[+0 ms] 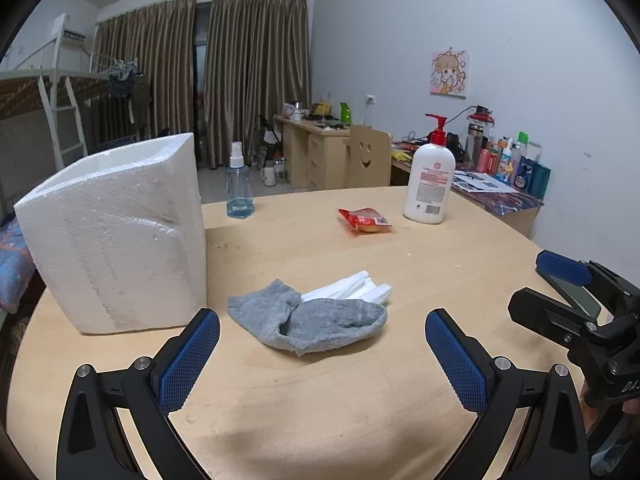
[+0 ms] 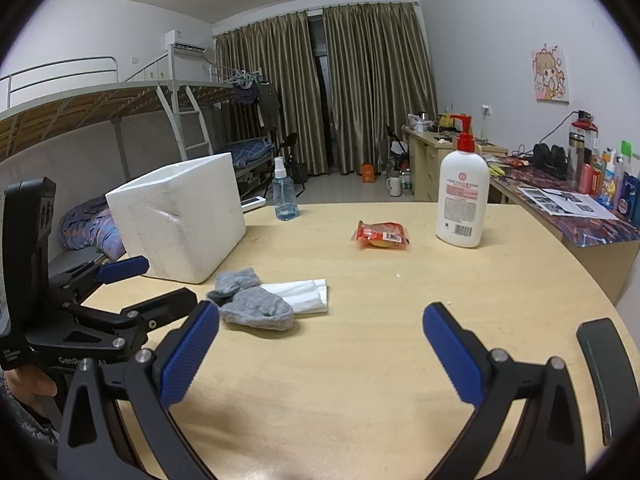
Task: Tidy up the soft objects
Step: 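Approach the grey sock with the left gripper and the white tissue with the right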
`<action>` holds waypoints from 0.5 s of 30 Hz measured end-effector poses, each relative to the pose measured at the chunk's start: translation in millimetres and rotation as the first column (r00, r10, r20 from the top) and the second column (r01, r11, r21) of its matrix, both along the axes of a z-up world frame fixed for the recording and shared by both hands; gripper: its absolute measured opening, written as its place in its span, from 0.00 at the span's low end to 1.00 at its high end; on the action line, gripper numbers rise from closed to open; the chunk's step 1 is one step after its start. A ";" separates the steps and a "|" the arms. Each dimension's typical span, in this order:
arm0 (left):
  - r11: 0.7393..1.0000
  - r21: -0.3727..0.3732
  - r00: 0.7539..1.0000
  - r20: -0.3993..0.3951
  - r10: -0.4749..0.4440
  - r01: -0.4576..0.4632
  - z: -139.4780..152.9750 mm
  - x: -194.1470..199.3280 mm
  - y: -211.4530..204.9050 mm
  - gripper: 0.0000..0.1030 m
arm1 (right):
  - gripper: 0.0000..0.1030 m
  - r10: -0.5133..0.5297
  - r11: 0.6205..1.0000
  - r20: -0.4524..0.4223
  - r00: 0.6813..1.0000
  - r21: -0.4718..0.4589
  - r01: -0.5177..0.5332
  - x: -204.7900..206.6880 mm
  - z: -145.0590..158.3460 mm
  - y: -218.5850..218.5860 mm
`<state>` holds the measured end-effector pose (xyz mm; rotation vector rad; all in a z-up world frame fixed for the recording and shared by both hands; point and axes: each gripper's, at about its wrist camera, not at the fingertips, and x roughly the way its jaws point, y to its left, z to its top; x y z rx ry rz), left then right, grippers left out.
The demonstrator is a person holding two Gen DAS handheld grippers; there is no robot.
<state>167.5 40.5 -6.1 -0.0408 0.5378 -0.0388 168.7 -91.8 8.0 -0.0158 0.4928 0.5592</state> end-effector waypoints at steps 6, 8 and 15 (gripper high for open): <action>1.000 -0.001 1.000 -0.014 -0.004 0.004 -1.6 9.4 3.1 1.00 | 1.00 0.000 1.000 -0.011 1.000 -0.003 0.000 7.3 1.3 2.6; 1.000 -0.005 1.000 -0.025 -0.004 0.004 -2.9 13.0 5.0 1.00 | 1.00 0.001 1.000 -0.014 1.000 -0.008 -0.001 9.5 0.8 4.0; 1.000 -0.008 0.998 -0.068 -0.010 0.009 -11.1 26.0 8.8 1.00 | 1.00 -0.016 1.000 -0.036 0.999 -0.021 0.015 15.8 -3.7 2.1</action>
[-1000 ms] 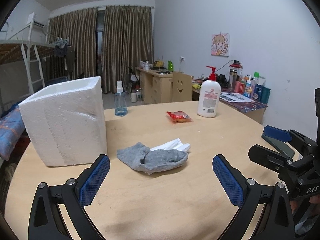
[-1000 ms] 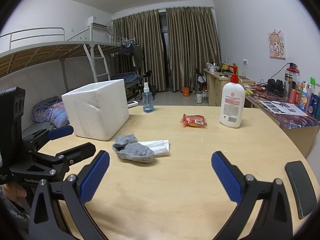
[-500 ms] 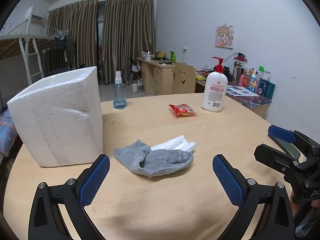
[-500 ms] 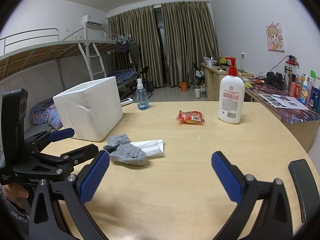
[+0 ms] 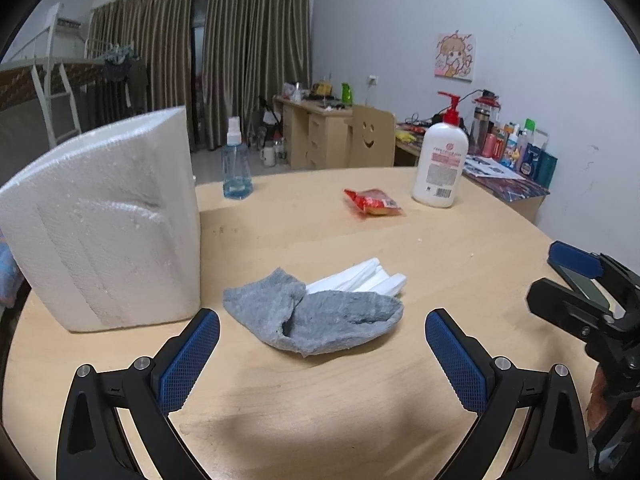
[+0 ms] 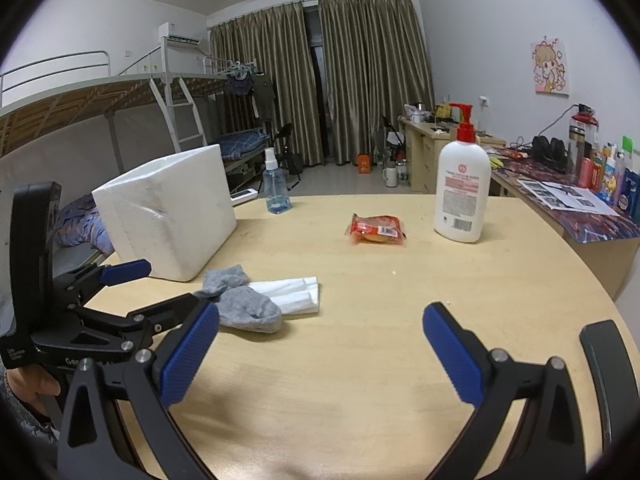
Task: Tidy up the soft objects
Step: 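Approach the grey sock with the left gripper and the white tissue with the right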
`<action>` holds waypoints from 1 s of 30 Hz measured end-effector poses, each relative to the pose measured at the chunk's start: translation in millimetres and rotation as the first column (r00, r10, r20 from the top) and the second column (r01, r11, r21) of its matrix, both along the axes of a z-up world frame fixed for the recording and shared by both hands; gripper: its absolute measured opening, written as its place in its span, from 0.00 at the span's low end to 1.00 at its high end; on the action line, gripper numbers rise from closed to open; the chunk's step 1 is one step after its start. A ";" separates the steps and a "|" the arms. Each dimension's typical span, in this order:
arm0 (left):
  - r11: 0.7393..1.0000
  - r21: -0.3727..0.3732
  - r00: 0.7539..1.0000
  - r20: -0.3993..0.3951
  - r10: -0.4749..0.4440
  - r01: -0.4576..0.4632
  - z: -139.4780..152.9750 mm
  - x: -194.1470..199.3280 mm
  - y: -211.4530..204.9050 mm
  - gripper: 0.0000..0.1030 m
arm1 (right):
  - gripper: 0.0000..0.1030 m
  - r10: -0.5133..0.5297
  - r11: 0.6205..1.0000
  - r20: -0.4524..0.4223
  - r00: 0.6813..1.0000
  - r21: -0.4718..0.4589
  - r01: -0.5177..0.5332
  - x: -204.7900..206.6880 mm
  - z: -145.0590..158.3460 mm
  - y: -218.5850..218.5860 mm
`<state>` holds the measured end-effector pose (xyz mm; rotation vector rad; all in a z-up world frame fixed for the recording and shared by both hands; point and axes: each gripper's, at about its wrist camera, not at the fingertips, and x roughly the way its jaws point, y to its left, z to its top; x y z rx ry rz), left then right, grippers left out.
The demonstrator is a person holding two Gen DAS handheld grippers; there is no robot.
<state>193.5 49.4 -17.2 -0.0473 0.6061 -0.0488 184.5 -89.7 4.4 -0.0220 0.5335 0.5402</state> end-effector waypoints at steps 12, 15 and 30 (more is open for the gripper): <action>1.000 -0.024 0.996 -0.092 -0.006 0.003 -13.9 21.6 4.8 0.99 | 1.00 0.009 1.000 -0.026 1.000 -0.012 -0.009 11.2 -2.1 6.0; 1.000 -0.025 0.993 -0.117 -0.002 -0.001 -18.8 28.0 6.8 0.94 | 1.00 0.009 1.000 -0.038 0.999 -0.016 -0.010 16.1 -3.7 8.1; 0.999 -0.049 0.976 -0.215 -0.027 0.017 -35.7 42.7 9.4 0.68 | 1.00 0.047 0.999 -0.046 0.998 -0.020 -0.048 26.3 -9.4 19.0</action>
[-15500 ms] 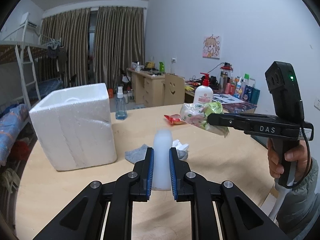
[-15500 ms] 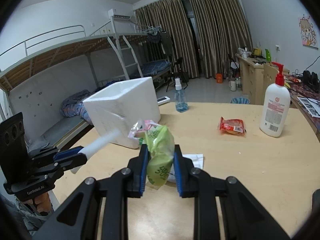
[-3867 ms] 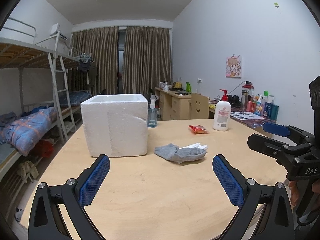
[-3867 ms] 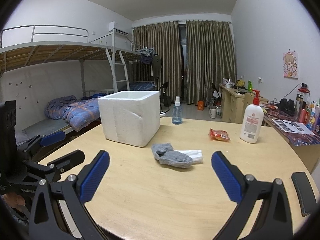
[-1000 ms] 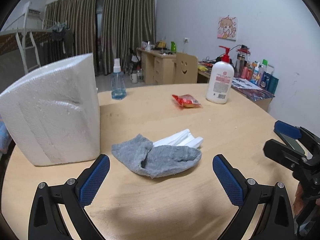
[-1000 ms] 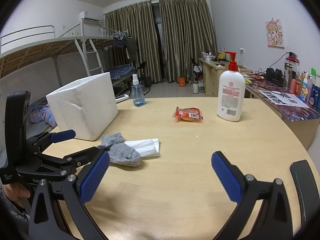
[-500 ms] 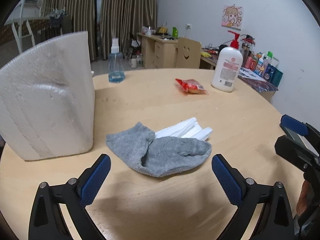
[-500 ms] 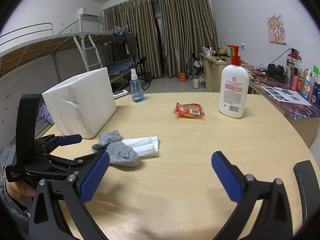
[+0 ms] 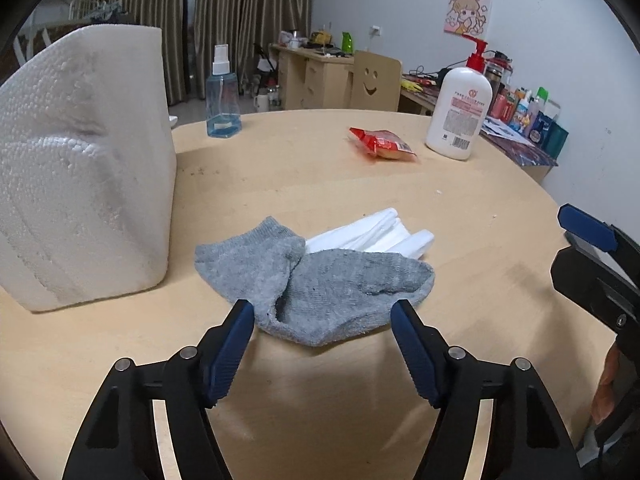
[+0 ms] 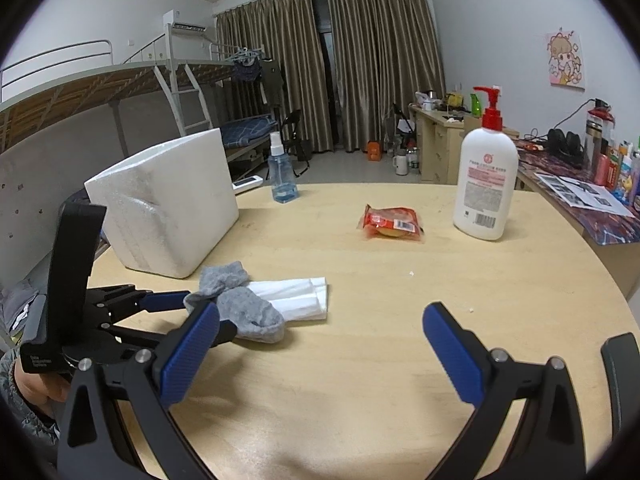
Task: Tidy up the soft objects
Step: 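Approach the grey sock with the left gripper and the white tissue with the right, then close the left gripper on the grey sock while the right gripper reaches the white tissue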
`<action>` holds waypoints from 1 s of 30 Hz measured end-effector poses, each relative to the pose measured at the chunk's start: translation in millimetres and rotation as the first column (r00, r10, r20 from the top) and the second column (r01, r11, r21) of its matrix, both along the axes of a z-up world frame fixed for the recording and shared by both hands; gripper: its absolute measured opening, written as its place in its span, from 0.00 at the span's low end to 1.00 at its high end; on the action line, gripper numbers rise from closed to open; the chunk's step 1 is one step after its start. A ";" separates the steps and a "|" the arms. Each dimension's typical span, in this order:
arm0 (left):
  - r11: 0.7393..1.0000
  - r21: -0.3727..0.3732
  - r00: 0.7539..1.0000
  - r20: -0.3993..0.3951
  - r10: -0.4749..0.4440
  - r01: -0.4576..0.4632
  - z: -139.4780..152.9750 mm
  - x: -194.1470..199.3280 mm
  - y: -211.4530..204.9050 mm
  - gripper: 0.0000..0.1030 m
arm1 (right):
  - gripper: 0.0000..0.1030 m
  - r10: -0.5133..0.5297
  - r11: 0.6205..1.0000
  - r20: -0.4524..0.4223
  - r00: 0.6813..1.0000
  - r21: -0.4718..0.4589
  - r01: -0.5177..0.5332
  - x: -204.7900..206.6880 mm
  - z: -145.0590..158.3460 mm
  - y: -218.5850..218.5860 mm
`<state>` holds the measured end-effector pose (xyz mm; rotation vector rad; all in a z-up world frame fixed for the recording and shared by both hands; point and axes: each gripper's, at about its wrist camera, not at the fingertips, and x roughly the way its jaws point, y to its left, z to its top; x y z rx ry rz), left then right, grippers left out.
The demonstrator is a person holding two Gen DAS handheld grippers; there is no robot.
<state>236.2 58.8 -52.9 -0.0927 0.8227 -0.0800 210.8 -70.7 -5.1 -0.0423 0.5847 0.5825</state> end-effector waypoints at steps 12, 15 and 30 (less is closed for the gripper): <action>1.000 -0.015 1.000 0.000 -0.007 0.007 -4.7 3.6 3.4 0.11 | 1.00 0.032 0.999 -0.030 0.999 0.010 -0.032 3.1 -0.1 2.7; 1.000 -0.021 1.000 0.020 -0.017 0.018 -2.1 1.3 2.7 0.10 | 1.00 0.037 0.999 -0.038 0.999 0.004 -0.037 3.8 -0.3 4.6; 0.993 -0.044 0.988 0.106 -0.109 0.114 9.5 -27.8 2.5 0.09 | 1.00 0.003 0.999 -0.092 0.996 -0.046 -0.008 17.9 -0.3 21.1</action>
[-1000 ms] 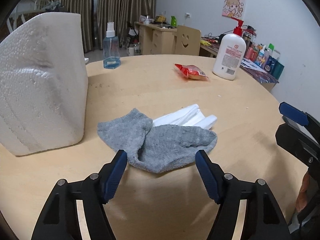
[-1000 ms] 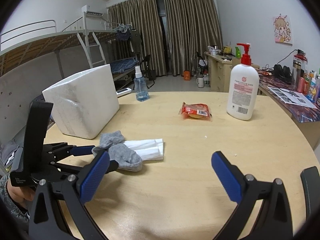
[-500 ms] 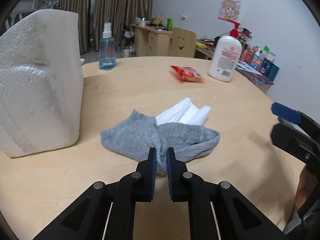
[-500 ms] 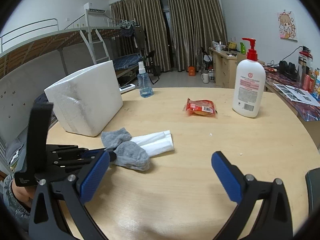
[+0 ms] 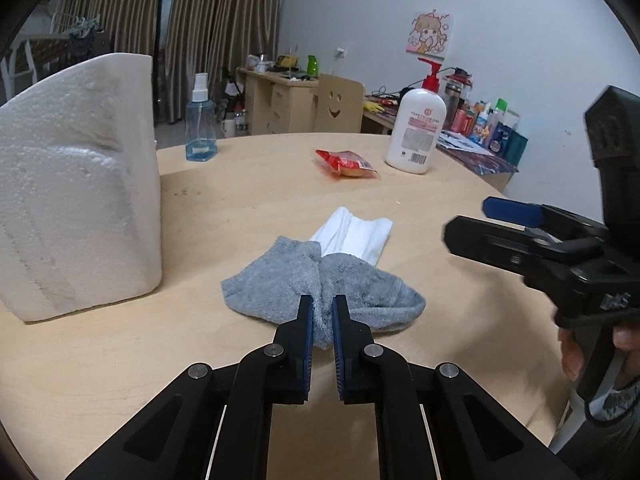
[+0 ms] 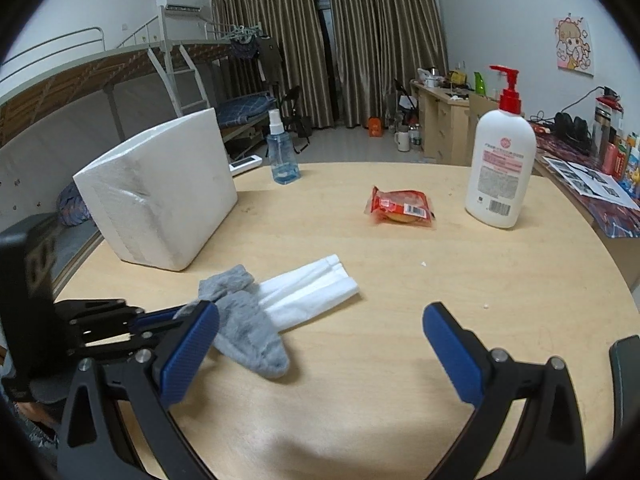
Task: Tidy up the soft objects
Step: 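Close the left gripper on the grey sock while the right gripper reaches the white tissue, then grasp the white tissue with the right gripper and lift it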
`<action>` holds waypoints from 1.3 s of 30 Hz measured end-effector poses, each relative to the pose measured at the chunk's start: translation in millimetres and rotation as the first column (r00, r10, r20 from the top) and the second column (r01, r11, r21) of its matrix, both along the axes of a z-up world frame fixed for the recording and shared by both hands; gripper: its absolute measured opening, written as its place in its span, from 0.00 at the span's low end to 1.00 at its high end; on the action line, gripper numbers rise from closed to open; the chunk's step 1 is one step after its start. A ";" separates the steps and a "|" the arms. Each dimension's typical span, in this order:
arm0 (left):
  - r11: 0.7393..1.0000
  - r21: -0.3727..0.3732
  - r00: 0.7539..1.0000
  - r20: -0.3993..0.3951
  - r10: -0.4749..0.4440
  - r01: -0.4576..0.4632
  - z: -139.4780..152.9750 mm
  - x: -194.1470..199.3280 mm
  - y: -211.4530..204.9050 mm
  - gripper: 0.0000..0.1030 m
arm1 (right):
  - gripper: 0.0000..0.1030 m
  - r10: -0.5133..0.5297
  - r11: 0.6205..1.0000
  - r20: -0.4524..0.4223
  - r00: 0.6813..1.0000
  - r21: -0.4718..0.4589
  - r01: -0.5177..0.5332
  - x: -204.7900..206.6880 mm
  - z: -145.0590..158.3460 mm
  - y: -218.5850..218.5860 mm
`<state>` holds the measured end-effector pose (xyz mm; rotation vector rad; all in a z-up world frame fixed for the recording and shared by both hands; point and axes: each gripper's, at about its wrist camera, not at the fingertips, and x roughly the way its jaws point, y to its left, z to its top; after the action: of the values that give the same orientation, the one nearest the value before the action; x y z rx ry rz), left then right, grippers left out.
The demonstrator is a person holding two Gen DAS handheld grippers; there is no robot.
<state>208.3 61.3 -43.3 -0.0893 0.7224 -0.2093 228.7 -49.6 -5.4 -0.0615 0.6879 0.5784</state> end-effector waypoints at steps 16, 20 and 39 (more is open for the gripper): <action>0.999 -0.021 0.999 0.034 0.038 -0.037 2.6 -18.5 46.1 0.09 | 1.00 -0.007 0.989 -0.088 0.996 -0.149 -0.006 27.8 -17.7 56.2; 0.998 -0.028 0.998 0.025 0.057 -0.057 0.8 -18.9 51.8 0.09 | 1.00 -0.010 0.985 -0.115 0.993 -0.171 -0.009 37.5 -23.4 61.7; 0.998 -0.037 0.999 0.002 0.048 -0.048 -3.5 -13.3 50.1 0.09 | 0.82 0.021 0.960 -0.198 0.980 -0.271 -0.076 62.5 -52.7 79.2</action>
<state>195.0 111.4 -46.9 -0.1409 0.7127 -0.1772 291.2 29.6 -58.1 -0.2875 0.9566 0.5360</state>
